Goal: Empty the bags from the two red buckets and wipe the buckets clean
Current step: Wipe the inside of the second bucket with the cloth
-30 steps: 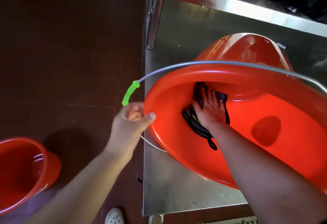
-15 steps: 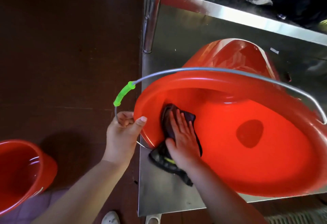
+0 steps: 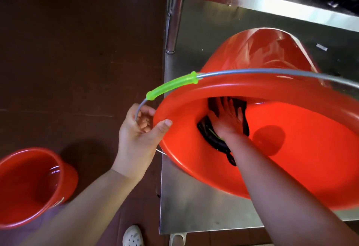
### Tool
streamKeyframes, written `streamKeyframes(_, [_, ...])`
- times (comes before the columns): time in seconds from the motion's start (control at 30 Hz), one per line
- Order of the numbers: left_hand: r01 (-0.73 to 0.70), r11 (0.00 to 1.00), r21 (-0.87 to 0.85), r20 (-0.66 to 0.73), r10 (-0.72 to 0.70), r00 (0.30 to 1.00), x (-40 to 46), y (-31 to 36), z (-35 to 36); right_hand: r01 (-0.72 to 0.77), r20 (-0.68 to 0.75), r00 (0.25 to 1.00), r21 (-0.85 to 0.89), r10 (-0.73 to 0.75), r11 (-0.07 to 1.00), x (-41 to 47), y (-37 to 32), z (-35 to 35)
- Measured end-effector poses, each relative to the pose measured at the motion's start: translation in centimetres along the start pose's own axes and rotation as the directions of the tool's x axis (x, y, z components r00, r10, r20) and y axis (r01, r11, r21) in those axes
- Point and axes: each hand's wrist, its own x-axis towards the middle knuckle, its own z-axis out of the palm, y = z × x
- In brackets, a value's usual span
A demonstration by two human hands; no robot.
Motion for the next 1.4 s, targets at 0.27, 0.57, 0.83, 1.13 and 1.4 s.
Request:
streamKeyframes(0.27, [0.033, 0.999, 0.004, -0.107, -0.033, 0.994, -0.4, 0.3, 0.2, 0.299, -0.052, 0.954, 0.153, -0.294, 0.942, -12.8, -4.7, 2.5])
streamKeyframes(0.57, [0.052, 0.999, 0.018, 0.100, -0.053, 0.994, 1.2, 1.1, -0.5, 0.310, -0.058, 0.950, 0.059, -0.307, 0.949, -8.9, -2.1, 1.7])
streamKeyframes(0.83, [0.183, 0.980, 0.078, 0.333, -0.199, 0.922, 3.2, 2.6, -1.2, 0.036, 0.007, 0.999, -0.185, -0.035, 0.982, -0.2, 0.7, -0.3])
streamKeyframes(1.13, [0.402, 0.907, -0.124, 0.181, -0.378, 0.908, 0.0, -1.3, 0.8, -0.027, 0.005, 1.000, -0.102, 0.027, 0.994, 0.0, -0.2, 0.3])
streamKeyframes(1.4, [0.386, 0.918, -0.090, 0.005, -0.387, 0.922, -1.5, -2.6, 2.3, 0.135, -0.090, 0.989, 0.251, -0.116, 0.958, -12.6, -6.2, 2.7])
